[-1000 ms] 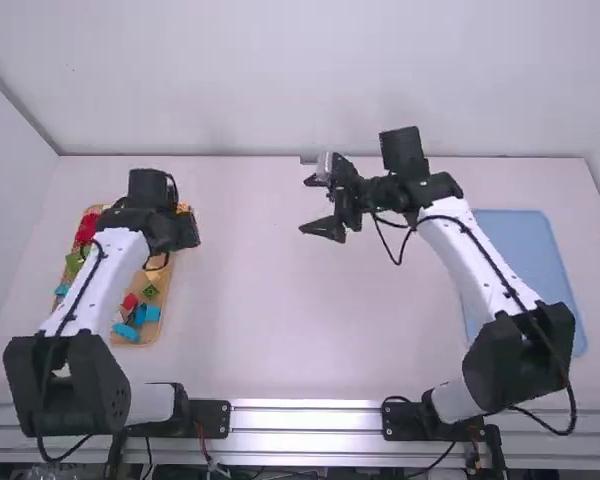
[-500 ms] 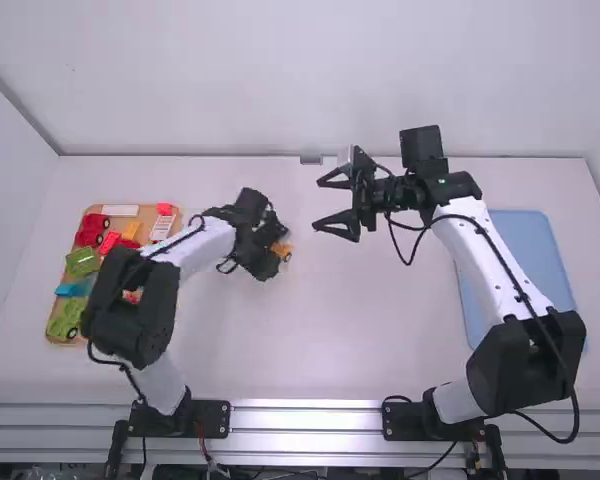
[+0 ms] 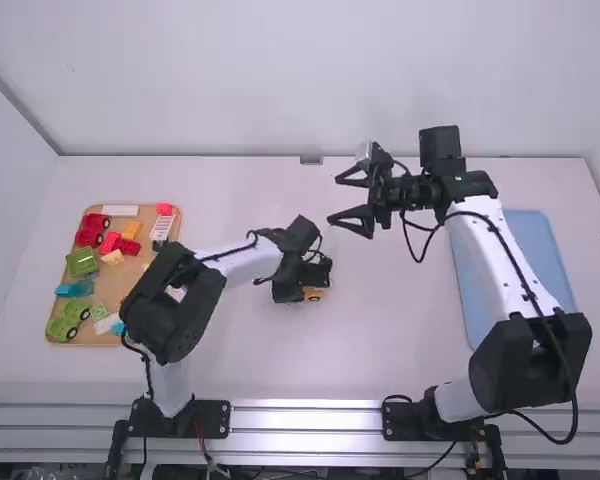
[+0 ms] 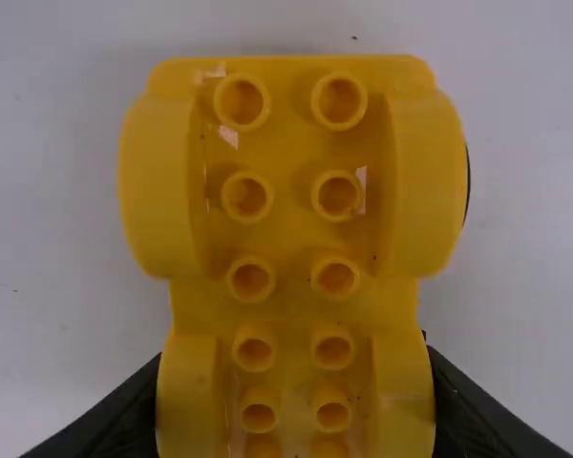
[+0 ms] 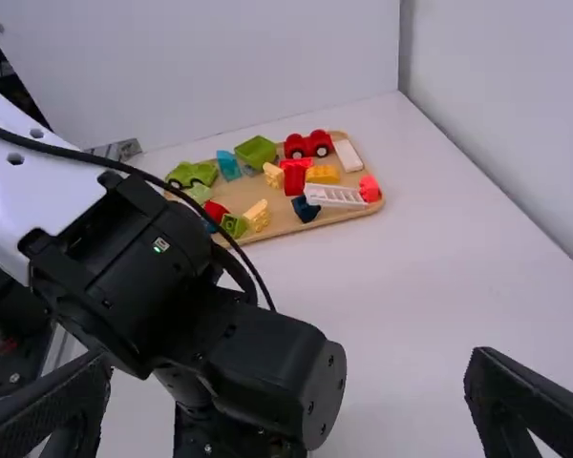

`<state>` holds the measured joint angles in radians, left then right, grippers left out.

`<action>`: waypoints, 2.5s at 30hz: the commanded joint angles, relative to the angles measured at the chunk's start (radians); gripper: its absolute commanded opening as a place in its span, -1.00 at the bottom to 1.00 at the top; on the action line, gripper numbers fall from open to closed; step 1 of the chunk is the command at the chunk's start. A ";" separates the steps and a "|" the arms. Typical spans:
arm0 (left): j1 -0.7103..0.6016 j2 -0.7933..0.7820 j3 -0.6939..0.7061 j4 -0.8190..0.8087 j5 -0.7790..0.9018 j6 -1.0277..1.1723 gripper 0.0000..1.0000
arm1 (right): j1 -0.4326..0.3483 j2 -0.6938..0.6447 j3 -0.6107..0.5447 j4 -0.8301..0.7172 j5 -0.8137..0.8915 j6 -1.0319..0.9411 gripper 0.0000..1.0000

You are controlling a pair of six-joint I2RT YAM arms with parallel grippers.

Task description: Assemble lego blocks to make yellow taxi

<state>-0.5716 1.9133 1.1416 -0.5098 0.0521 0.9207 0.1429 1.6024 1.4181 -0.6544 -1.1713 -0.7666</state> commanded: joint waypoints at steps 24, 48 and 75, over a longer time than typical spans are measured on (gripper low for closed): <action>0.357 -0.353 0.092 -0.084 0.067 -0.432 0.98 | 0.167 0.001 -0.007 0.158 0.149 -0.035 0.97; 1.008 -0.687 0.016 -0.185 -0.277 -1.406 0.98 | 0.293 0.113 -0.004 0.472 0.282 0.222 0.97; 1.081 -0.050 0.468 -0.510 -0.061 -1.273 0.98 | 0.311 0.113 -0.004 0.460 0.285 0.209 0.97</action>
<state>0.5186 1.8442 1.6108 -1.0103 -0.0200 -0.3580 0.4438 1.7138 1.4181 -0.1944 -0.8825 -0.5426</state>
